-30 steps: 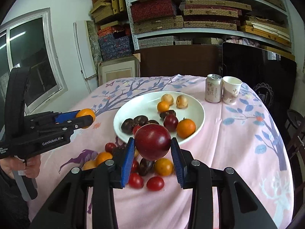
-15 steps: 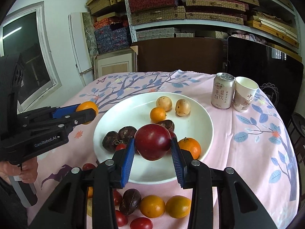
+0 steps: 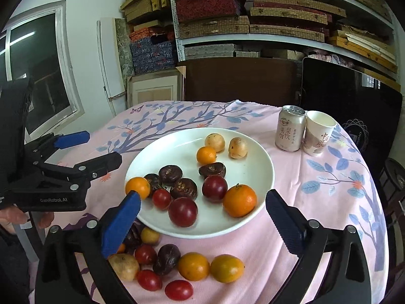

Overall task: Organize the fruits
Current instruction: 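Place the plum on the plate with the right tool while the left tool places the orange, then move both open tools back toward the fruit pile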

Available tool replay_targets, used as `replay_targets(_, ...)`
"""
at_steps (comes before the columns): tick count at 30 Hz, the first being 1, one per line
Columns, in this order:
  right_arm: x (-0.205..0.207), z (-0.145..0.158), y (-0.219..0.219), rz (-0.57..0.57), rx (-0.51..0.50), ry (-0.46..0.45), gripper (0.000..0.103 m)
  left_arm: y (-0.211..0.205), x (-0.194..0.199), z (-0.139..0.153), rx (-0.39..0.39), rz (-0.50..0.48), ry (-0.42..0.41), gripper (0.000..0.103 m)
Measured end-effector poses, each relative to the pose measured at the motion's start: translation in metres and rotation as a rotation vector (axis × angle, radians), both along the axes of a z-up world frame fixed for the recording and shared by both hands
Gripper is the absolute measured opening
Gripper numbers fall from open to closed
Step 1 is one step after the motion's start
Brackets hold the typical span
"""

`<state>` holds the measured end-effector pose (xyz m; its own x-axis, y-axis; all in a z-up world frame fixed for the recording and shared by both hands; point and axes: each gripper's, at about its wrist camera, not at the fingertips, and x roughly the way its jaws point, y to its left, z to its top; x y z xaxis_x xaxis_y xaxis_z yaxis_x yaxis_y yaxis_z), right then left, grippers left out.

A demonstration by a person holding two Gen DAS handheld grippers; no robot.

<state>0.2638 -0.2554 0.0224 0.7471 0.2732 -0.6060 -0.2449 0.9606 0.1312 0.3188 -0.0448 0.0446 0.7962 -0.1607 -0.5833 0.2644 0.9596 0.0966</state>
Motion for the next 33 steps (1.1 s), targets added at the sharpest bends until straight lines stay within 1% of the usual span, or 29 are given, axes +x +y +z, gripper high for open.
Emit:
replay_targets(3, -0.016, 0.0, -0.004, -0.009, -0.006, 0.013, 0.1, 0.001, -0.015, 0.0, -0.007, -0.005, -0.002, 0.099)
replay_targets(6, -0.031, -0.005, -0.005, -0.018, -0.017, 0.031, 0.1, 0.0, -0.03, -0.002, 0.009, 0.018, -0.01, 0.099)
replay_targets(9, -0.044, -0.013, -0.006, -0.026, -0.014, 0.06, 0.1, 0.005, -0.044, -0.007, -0.012, 0.029, 0.019, 0.099)
replay_targets(11, -0.051, -0.018, -0.007, -0.03, -0.025, 0.078, 0.1, 0.008, -0.054, -0.012, -0.004, 0.036, 0.047, 0.099)
replay_targets(13, -0.058, -0.025, -0.007, -0.034, -0.049, 0.094, 0.1, 0.013, -0.064, -0.019, 0.019, 0.038, 0.072, 0.099)
replay_targets(17, -0.065, -0.042, -0.009, -0.029, -0.091, 0.145, 0.1, 0.026, -0.092, -0.034, 0.094, 0.025, 0.106, 0.099)
replay_targets(19, -0.063, -0.054, -0.007, -0.028, -0.101, 0.183, 0.1, 0.032, -0.104, -0.042, 0.128, 0.026, 0.121, 0.099)
replay_targets(22, -0.058, -0.067, -0.002, -0.021, -0.108, 0.211, 0.1, 0.037, -0.118, -0.059, 0.169, 0.008, 0.166, 0.099)
replay_targets(24, -0.053, -0.075, 0.004, -0.014, -0.131, 0.228, 0.1, 0.036, -0.125, -0.071, 0.21, -0.007, 0.191, 0.099)
replay_targets(26, -0.046, -0.083, 0.011, -0.023, -0.178, 0.249, 0.1, 0.031, -0.128, -0.08, 0.254, -0.021, 0.196, 0.099)
replay_targets(29, -0.04, -0.092, 0.016, -0.021, -0.183, 0.286, 0.1, 0.026, -0.126, -0.09, 0.305, -0.033, 0.195, 0.099)
replay_targets(32, -0.039, -0.091, 0.023, -0.007, -0.184, 0.271, 0.099, 0.023, -0.115, -0.097, 0.302, -0.031, 0.218, 0.099)
replay_targets(33, -0.039, -0.09, 0.025, 0.002, -0.181, 0.261, 0.093, 0.023, -0.111, -0.098, 0.295, -0.031, 0.225, 0.099)
